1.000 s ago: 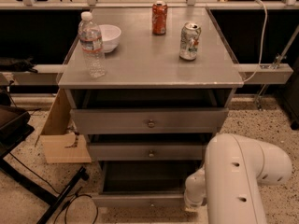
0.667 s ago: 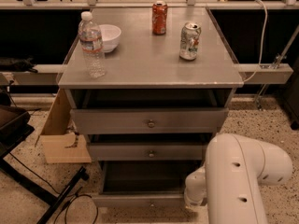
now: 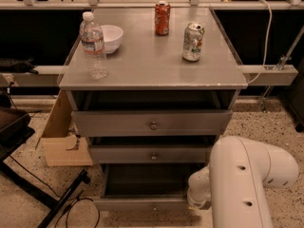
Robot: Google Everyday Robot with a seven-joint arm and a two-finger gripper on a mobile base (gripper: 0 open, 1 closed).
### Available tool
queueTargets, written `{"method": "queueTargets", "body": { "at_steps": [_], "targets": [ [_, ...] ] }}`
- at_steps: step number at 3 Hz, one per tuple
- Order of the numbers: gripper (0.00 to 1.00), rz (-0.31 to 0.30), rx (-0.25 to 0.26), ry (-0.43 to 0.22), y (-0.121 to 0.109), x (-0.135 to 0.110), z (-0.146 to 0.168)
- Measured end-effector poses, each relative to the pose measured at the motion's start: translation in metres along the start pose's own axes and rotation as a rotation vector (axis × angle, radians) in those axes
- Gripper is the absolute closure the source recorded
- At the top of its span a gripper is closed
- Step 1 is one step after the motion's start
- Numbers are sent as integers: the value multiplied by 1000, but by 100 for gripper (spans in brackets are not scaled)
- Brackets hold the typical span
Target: Open bottom drawer
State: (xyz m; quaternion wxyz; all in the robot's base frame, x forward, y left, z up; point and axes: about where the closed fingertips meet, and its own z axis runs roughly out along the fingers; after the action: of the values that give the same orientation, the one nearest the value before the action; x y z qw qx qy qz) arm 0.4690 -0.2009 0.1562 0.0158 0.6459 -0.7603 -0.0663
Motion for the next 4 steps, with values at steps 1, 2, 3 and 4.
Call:
{"method": "queueTargets", "body": {
  "at_steps": [1,2,3,4],
  "targets": [
    [100,0,0,0,-6,-1,-2],
    [100,0,0,0,-10,-1,-4],
    [100,22,-3,-7,-11,1,-11],
    [100,23,-3,-7,-15,0,-10]
  ]
}}
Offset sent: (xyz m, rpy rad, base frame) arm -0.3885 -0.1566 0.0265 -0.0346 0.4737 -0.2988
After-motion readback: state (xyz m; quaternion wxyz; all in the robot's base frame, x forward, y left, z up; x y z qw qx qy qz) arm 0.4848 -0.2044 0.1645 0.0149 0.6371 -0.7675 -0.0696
